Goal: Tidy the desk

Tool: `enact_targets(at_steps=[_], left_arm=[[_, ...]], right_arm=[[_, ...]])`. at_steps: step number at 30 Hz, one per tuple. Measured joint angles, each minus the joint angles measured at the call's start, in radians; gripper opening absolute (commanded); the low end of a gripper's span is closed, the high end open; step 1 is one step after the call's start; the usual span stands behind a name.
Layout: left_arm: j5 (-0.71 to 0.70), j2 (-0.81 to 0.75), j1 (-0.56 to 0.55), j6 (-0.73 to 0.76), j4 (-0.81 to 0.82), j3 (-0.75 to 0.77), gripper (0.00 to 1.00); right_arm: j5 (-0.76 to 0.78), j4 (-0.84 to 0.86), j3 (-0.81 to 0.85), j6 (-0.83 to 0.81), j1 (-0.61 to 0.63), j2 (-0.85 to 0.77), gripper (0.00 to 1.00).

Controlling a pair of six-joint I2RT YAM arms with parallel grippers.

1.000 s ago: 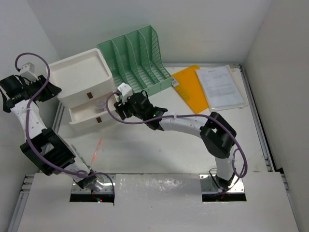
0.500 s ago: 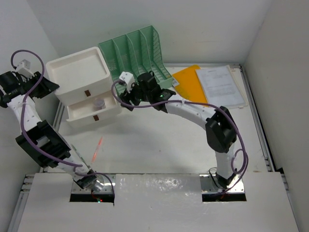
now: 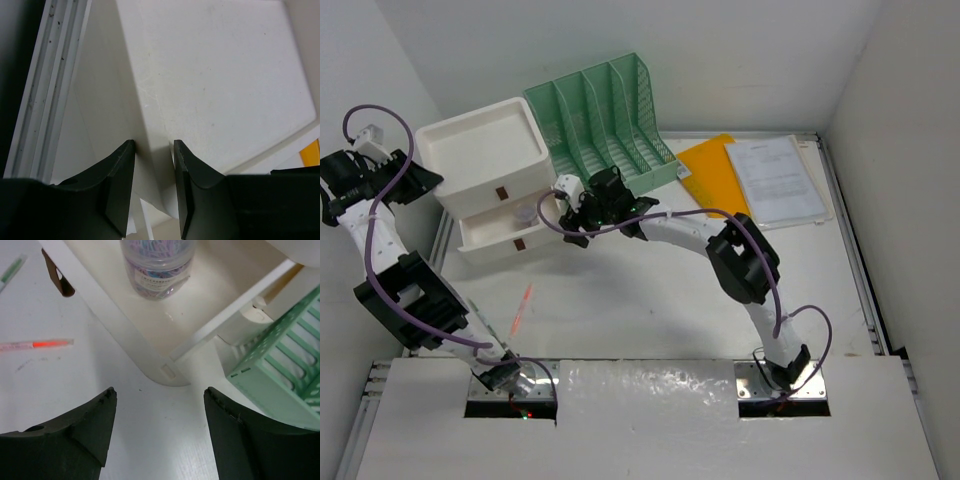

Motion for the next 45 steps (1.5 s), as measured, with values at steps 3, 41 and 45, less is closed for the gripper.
enact_targets(at_steps=[3, 41, 45], left_arm=[[0.0, 0.0, 0.0, 0.0, 0.001, 0.0, 0.0], [0.012, 0.018, -0.003, 0.009, 0.024, 0.007, 0.0], [0.011, 0.017, -0.004, 0.013, 0.024, 0.006, 0.0]], right_arm=[[-0.04, -0.029, 0.032, -0.063, -0.006, 0.021, 0.63], [-0.406, -0.099, 0.25, -0.158, -0.112, 0.154, 0.0], [-0.349, 0.048, 0.232, -0.067, -0.112, 0.178, 0.0]])
